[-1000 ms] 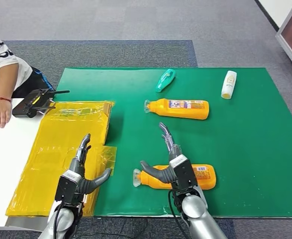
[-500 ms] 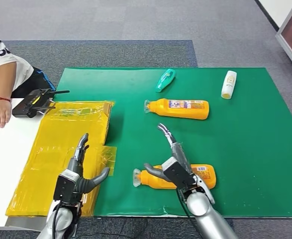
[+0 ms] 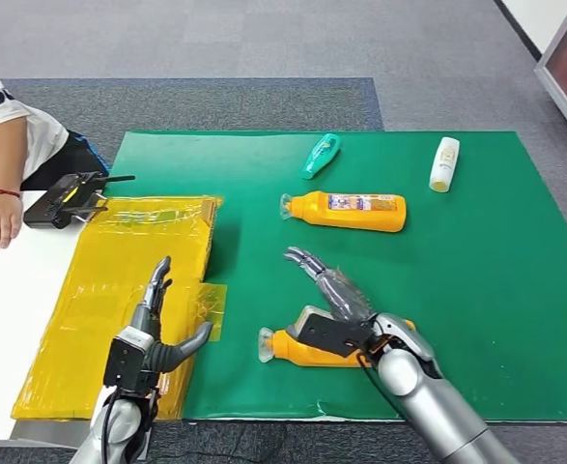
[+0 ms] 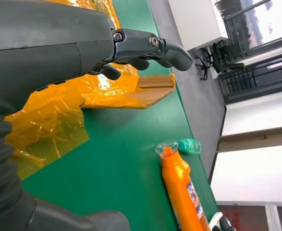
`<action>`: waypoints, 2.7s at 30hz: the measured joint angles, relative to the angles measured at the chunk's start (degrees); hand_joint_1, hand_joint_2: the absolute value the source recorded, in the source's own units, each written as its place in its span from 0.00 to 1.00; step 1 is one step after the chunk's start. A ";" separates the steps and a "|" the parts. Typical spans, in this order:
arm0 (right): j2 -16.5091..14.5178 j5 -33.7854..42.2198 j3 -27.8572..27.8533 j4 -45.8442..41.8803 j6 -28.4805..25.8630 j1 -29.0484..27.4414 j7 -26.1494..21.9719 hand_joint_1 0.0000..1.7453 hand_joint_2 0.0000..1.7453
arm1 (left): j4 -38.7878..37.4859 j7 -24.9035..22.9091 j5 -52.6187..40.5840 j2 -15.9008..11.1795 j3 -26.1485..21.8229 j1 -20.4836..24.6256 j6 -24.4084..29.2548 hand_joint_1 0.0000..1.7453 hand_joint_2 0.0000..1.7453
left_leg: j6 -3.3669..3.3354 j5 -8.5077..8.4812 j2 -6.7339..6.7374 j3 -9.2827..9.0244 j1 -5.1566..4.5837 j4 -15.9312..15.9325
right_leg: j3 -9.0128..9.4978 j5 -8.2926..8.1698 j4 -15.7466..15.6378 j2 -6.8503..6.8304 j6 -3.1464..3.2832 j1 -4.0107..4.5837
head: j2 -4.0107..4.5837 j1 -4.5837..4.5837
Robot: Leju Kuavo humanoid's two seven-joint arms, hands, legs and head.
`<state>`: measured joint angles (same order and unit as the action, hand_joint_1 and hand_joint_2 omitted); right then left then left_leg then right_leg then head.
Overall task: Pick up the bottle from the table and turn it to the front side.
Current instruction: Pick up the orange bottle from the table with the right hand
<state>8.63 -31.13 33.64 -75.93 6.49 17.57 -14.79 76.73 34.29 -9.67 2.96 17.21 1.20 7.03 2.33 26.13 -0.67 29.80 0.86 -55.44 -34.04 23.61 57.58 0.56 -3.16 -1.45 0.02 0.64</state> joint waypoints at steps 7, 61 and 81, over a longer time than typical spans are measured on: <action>5.74 -1.28 4.63 0.30 6.42 6.98 1.67 0.00 1.00 | -0.96 0.73 -0.04 0.34 -0.64 0.40 -0.14 0.00 1.00 | -0.05 -0.05 0.00 0.08 -0.01 -0.03 | -0.03 -0.04 0.00 -0.01 -0.04 -0.01 | 0.00 0.00; 38.17 18.00 36.57 -8.40 18.54 25.43 8.39 0.00 1.00 | -4.98 1.68 1.97 0.47 0.30 2.89 0.01 0.00 1.00 | -0.38 -0.30 0.00 0.87 -0.27 -0.31 | -0.66 -0.44 -0.02 -0.01 -0.33 -0.27 | 0.00 0.00; 35.14 12.17 30.96 -3.72 11.50 15.54 7.42 0.00 1.00 | -5.98 1.68 2.43 0.74 1.24 3.97 -0.52 0.00 1.00 | -0.42 -0.32 0.00 0.93 -0.27 -0.31 | -0.68 -0.46 -0.01 -0.02 -0.36 -0.29 | 0.00 0.01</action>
<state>43.77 -18.96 64.61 -79.65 17.99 33.11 -7.38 70.75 35.97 -7.24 3.70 18.44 5.17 6.50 1.91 25.81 -0.68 30.73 0.59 -55.74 -34.72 23.15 57.57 0.54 -3.52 -1.73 0.02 0.65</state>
